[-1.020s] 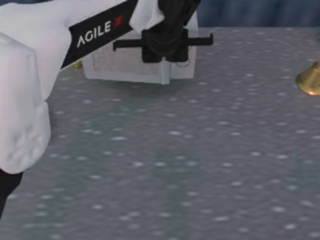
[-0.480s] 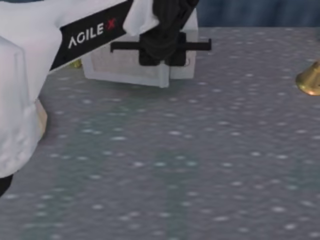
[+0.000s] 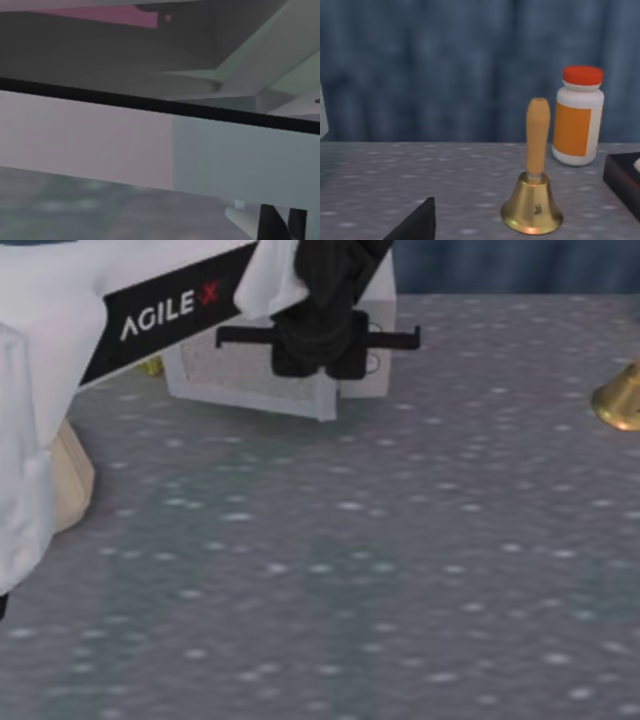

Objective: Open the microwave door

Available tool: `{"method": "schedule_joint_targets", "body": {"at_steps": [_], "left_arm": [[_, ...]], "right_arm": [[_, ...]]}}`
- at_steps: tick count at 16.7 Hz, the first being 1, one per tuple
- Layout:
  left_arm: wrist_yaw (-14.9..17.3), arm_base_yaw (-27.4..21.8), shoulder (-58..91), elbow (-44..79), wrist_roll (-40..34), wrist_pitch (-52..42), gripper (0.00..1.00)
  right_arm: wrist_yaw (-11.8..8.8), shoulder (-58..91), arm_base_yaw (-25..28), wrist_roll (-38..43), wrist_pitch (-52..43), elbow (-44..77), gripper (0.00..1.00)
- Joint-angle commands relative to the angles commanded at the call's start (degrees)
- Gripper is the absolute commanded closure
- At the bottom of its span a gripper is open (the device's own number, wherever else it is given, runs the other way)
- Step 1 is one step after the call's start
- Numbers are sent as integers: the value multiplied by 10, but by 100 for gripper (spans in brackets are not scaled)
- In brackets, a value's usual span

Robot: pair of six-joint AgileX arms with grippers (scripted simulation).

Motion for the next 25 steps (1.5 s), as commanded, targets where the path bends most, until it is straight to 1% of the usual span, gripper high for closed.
{"method": "schedule_joint_targets", "body": {"at_steps": [21,25], "left_arm": [[3,-4,3,-1,-2,0,100],[10,0,-21,-36,23,19,100]], "right_arm": [[0,0,0,0,0,0,0],[0,0,0,0,0,0,0]]}}
